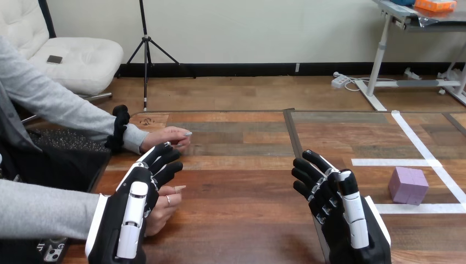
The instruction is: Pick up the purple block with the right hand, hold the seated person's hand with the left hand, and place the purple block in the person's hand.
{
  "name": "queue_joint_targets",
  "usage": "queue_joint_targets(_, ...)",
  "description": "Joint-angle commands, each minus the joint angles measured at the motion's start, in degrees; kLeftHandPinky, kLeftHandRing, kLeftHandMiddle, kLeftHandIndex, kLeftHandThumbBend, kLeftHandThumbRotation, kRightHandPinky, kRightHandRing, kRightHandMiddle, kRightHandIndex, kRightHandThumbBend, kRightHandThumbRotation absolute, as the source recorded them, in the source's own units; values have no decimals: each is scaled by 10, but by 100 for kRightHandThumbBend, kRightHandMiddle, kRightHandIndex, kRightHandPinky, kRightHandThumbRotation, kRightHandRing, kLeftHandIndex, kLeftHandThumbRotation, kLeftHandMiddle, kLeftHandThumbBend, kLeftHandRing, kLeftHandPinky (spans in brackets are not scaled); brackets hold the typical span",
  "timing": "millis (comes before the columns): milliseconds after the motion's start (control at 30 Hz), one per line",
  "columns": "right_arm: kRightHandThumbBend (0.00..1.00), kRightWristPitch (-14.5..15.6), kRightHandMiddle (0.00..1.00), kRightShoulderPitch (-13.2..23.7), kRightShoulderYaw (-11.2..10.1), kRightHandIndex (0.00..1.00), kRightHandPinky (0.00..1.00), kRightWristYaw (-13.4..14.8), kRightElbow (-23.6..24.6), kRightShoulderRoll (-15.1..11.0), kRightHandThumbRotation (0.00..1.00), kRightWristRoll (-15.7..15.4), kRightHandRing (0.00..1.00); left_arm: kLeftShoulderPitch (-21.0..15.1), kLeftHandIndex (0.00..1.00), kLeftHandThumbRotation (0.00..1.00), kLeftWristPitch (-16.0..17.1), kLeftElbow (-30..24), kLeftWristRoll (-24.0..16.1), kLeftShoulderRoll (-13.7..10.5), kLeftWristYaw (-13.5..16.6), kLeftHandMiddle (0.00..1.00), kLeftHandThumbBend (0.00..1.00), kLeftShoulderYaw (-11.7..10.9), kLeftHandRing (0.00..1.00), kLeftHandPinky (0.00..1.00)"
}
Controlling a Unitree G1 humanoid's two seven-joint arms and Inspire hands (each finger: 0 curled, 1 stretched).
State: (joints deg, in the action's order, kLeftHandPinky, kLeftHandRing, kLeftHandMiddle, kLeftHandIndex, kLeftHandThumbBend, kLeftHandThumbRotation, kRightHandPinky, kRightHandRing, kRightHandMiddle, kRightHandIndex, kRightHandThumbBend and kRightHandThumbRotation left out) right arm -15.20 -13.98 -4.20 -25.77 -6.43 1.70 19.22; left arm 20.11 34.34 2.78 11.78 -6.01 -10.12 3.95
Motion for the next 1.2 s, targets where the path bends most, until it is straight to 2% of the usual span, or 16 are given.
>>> queue_joint_targets(0, 69, -19, 86, 41, 7, 84, 94, -7, -2, -8, 83, -7, 89, -28, 82, 100, 18, -1, 2, 25, -4, 82, 29, -1, 80, 86)
queue_joint_targets(200, 71, -32, 83, 65, 2, 81, 88, 9, -9, -8, 84, -28, 84, -28, 82, 100, 14, -4, 5, 24, -9, 83, 29, 1, 81, 88)
queue_joint_targets(367, 71, -33, 84, 86, -4, 83, 89, 19, -9, -19, 85, -43, 85, -26, 83, 100, 10, -7, 5, 24, -9, 83, 30, 2, 82, 89)
queue_joint_targets(467, 71, -39, 85, 107, -12, 83, 90, 21, -22, -22, 84, -42, 86, -25, 83, 100, 6, -10, 6, 23, -11, 83, 30, 2, 82, 90)
queue_joint_targets(667, 73, -33, 85, 148, -26, 83, 90, 45, -43, -35, 81, -47, 86, -23, 83, 100, 7, -12, 1, 25, -7, 83, 29, 2, 82, 91)
queue_joint_targets(1067, 72, -42, 87, 239, -63, 85, 89, 44, -125, -84, 83, -36, 89, -25, 83, 100, 13, -5, 5, 27, -9, 83, 26, 2, 82, 91)
queue_joint_targets(1167, 71, -53, 87, 260, -72, 85, 88, 46, -150, -94, 83, -37, 89, -26, 83, 100, 17, -3, 5, 30, -8, 83, 27, 2, 82, 91)
